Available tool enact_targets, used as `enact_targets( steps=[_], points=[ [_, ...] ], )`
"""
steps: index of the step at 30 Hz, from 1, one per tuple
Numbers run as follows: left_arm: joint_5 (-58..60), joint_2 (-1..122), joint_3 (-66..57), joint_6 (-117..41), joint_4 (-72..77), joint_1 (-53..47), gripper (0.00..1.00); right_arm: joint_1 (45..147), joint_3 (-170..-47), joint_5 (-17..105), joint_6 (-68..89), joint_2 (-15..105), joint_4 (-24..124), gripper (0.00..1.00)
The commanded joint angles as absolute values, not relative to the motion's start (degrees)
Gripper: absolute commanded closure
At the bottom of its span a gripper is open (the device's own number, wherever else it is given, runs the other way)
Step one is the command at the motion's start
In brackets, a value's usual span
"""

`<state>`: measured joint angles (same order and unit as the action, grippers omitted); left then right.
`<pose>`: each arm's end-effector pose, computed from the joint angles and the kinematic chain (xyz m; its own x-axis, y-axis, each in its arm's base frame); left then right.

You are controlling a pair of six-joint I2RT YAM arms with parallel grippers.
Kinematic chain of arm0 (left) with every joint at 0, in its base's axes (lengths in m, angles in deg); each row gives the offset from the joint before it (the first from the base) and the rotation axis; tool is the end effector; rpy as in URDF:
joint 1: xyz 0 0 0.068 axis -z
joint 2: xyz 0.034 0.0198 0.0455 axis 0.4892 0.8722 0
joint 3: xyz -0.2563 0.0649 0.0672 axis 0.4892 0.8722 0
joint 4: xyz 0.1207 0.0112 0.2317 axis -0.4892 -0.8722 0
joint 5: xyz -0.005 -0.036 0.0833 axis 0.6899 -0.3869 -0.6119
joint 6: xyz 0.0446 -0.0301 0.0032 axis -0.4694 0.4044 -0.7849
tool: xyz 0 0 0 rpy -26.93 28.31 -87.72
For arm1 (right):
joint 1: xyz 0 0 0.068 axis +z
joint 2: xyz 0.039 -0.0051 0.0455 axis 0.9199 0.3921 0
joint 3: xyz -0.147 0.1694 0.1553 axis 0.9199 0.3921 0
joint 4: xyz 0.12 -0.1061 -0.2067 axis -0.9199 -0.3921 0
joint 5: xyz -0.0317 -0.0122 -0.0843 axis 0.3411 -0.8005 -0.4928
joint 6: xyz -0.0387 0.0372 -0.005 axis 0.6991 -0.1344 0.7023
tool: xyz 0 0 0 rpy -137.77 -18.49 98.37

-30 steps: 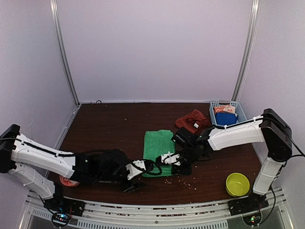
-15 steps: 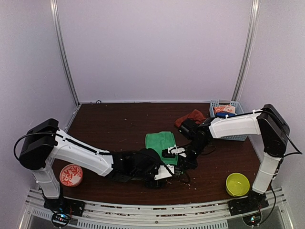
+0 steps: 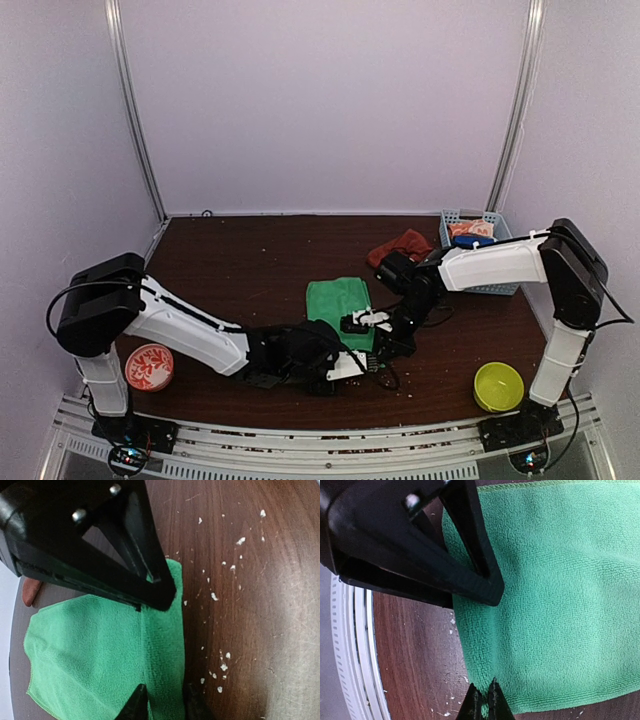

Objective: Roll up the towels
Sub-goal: Pick up the towel from the center of the board.

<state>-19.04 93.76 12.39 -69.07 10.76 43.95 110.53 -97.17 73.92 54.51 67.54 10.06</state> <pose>0.1161 -0.3598 0.1292 0.1197 0.7610 -0.6377 0.9067 0.1779 0.3825 0.2224 0.2419 0.1615 -0.1913 -0.8420 -0.5044 -0.9275 -0.0130 0.3735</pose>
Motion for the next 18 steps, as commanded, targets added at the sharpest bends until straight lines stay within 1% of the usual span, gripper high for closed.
enact_targets(
  steps=[1,4,6,9,14,16,18],
  points=[
    [-20.96,95.71,12.8,-69.73,14.24,43.75,0.79,110.36,-96.18,75.02,54.7,68.03,9.25,1.0],
    [-20.69,95.22,13.1,-68.99,13.77,43.62,0.87,110.27,-95.8,74.87,54.8,67.98,9.27,0.99],
    [-19.06,94.06,13.37,-68.09,13.36,43.24,0.92,110.25,-95.74,74.59,54.95,67.66,8.91,0.97],
    [-13.57,92.96,12.47,-66.3,10.65,41.98,0.96,109.44,-95.95,75.35,55.34,65.91,7.78,0.83],
    [-1.93,94.35,7.66,-62.84,1.75,39.47,0.97,105.87,-97.7,77.41,56.26,59.84,4.24,0.59],
    [2.83,95.47,5.51,-61.08,-1.1,38.03,0.98,104.19,-98.85,77.77,55.78,57.37,3.08,0.54],
    [6.96,96.25,4.16,-58.8,-2.37,36.38,0.98,102.79,-99.8,77.98,54.4,54.84,2.4,0.53]
  ],
)
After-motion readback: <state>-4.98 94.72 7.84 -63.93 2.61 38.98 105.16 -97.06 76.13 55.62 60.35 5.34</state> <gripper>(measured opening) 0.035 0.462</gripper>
